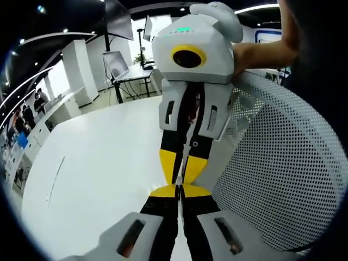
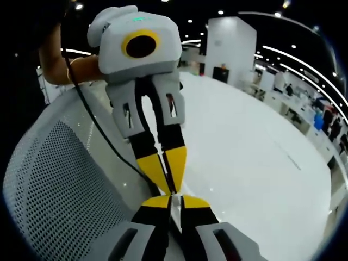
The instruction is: Open the resealable bag by pulling the two sides of the seal apart until the entire bag opening is separated and visibly accessible.
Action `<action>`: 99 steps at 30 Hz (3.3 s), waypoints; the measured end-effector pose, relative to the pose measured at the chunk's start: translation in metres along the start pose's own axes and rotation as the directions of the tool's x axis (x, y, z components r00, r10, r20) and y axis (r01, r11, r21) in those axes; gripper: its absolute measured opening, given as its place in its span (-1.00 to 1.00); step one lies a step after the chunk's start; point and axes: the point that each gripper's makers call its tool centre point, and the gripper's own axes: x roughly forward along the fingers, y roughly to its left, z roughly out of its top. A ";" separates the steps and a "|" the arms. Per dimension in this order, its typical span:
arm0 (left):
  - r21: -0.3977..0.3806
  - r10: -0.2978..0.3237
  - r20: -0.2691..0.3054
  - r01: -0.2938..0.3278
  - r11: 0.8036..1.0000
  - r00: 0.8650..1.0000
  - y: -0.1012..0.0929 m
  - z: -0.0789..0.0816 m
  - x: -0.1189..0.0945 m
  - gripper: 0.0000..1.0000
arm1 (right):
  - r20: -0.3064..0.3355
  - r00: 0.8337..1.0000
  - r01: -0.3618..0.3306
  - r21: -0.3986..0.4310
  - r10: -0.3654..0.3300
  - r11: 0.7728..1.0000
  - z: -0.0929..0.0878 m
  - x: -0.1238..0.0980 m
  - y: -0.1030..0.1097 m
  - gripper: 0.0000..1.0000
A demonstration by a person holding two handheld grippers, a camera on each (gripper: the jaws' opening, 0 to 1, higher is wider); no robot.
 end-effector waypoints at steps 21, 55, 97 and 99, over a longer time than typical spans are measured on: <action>-0.025 0.054 0.011 -0.054 0.998 0.998 0.001 -0.001 0.000 -1.00 | -0.017 1.000 0.001 -0.014 -0.001 1.000 -0.004 0.001 -0.002 -1.00; -0.047 0.053 0.053 -0.051 0.998 0.997 0.004 0.003 -0.011 -1.00 | -0.030 1.000 0.006 0.012 -0.005 1.000 -0.007 0.001 -0.003 -1.00; -0.115 0.058 0.036 -0.053 0.992 0.998 0.000 -0.003 0.003 -1.00 | -0.026 1.000 -0.011 -0.004 0.011 1.000 -0.006 0.001 0.000 -1.00; -0.114 0.061 0.032 -0.057 0.992 0.998 0.000 -0.003 0.002 -1.00 | -0.021 1.000 -0.012 0.002 0.012 1.000 -0.005 0.002 0.001 -1.00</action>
